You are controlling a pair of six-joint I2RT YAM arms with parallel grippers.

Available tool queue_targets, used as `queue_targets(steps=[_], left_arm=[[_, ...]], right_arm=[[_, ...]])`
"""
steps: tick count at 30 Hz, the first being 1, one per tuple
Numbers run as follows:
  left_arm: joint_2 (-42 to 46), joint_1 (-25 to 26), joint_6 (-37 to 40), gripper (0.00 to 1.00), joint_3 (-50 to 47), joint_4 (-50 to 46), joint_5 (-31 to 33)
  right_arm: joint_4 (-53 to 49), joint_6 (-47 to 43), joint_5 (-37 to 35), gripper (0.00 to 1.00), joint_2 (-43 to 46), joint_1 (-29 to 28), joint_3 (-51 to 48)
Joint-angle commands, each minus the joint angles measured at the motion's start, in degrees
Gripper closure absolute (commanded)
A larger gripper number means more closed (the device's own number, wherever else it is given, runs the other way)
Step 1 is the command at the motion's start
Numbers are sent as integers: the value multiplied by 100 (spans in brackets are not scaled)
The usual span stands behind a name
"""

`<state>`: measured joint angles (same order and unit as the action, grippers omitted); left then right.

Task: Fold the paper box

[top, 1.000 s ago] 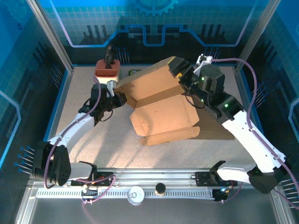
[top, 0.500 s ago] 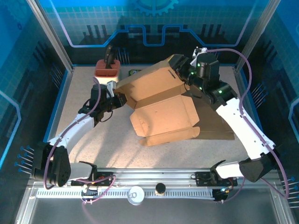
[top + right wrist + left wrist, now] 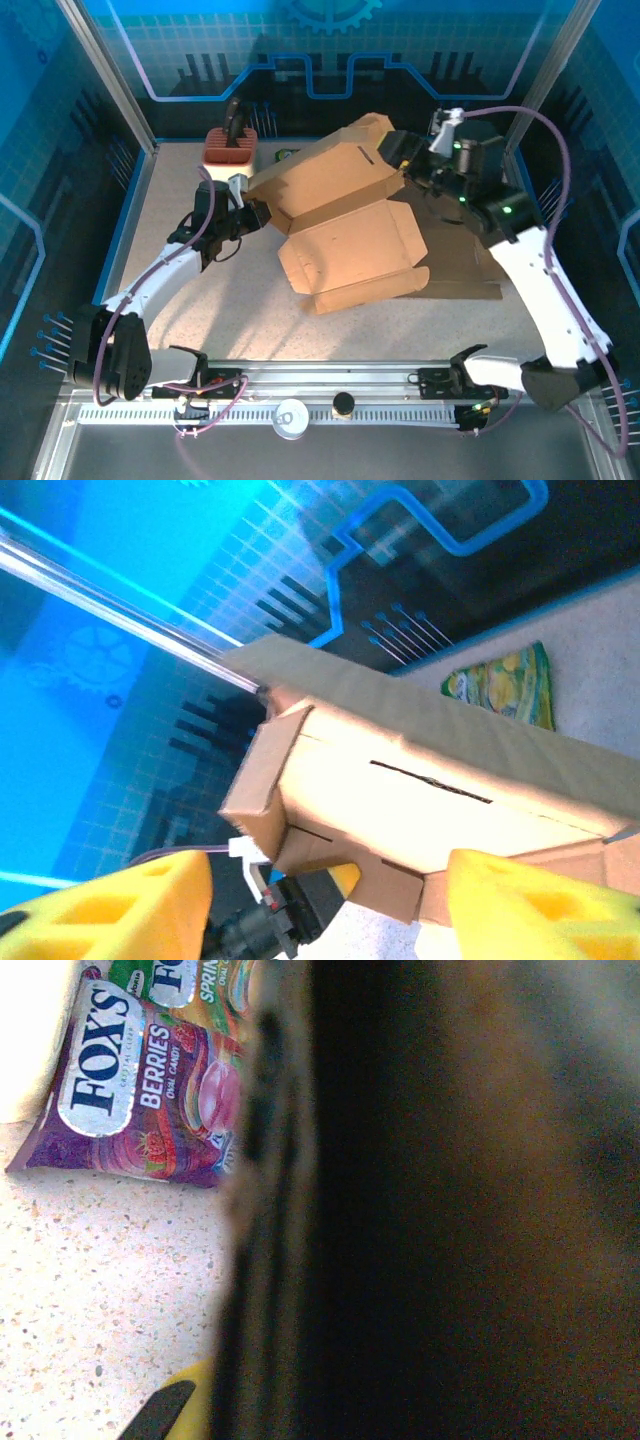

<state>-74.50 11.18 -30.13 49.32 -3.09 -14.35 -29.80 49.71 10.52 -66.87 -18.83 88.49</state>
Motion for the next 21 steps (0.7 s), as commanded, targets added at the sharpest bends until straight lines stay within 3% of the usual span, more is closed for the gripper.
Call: queue_targets(steps=[1, 7, 10, 14, 21], left_arm=[[-111, -60, -130, 100, 325, -86, -158], [-359, -228, -238, 100, 570, -123, -716], [-493, -304, -254, 100, 746, -275, -1018], [-659, -388, -297, 100, 816, -249, -1447], [-947, -423, -224, 100, 943, -237, -1852]], right_arm=[[431, -734, 1488, 30, 461, 716, -158], [2013, -316, 3240, 32, 480, 2210, -623], [2959, 75, 3829, 34, 76, 2614, -924], [3477, 116, 4384, 28, -472, 2690, -946], [3858, 112, 5029, 30, -1263, 2470, -680]])
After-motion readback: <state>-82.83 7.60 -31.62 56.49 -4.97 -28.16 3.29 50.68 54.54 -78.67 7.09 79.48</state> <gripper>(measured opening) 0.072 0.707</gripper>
